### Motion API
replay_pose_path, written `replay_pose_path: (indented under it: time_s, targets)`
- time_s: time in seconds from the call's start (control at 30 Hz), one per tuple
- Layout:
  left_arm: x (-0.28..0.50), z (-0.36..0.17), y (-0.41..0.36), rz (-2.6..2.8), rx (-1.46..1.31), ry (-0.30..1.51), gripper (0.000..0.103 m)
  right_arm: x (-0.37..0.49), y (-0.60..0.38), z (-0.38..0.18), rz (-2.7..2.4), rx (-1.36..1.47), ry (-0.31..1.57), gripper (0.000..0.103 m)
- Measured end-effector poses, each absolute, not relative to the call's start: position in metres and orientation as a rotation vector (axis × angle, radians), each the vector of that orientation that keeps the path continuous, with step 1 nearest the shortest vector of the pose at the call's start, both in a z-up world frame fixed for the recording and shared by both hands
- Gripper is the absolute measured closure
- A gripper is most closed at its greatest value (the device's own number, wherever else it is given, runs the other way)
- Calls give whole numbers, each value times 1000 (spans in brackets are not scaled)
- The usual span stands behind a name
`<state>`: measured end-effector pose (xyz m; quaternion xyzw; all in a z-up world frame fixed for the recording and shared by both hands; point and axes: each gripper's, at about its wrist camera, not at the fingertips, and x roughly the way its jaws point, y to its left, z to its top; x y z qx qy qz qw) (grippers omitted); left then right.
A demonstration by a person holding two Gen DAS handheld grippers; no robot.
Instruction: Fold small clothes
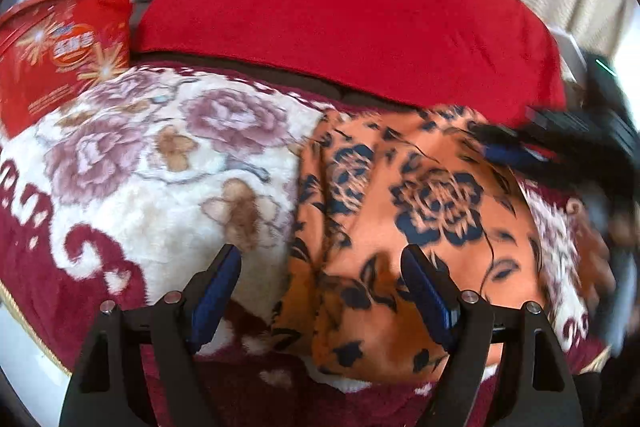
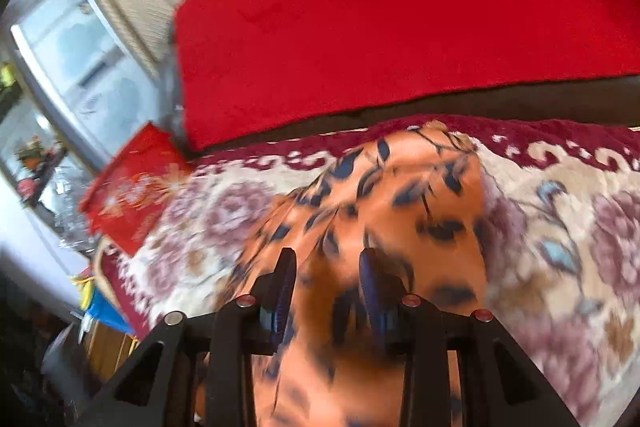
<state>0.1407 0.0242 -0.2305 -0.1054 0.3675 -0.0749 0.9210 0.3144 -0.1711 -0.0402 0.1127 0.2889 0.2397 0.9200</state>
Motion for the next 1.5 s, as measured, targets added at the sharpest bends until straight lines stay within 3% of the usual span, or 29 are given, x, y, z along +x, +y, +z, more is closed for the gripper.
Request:
replay_pose_path:
  time_s: [0.17, 0.5, 0.73, 1.03, 1.27, 1.5]
  targets:
    - [159, -252, 24, -169, -275, 859, 19, 399, -148, -72, 352, 144, 760, 67]
    - [158, -256, 28, -174, -272, 856, 16, 375, -127, -38, 527, 175, 652, 66]
    - [155, -256, 23, -139, -192, 825, 16, 405, -71, -70, 503, 33, 790, 63]
    - [148, -248, 11, -106, -94, 778, 16, 331, -138, -46, 539, 103, 645, 63]
    - [145, -246, 5, -83, -42, 756, 16, 265, -188, -71, 524, 115, 562, 60]
    - [150, -244, 0, -51, -4, 752, 16, 257, -192, -86, 539, 123, 536, 59]
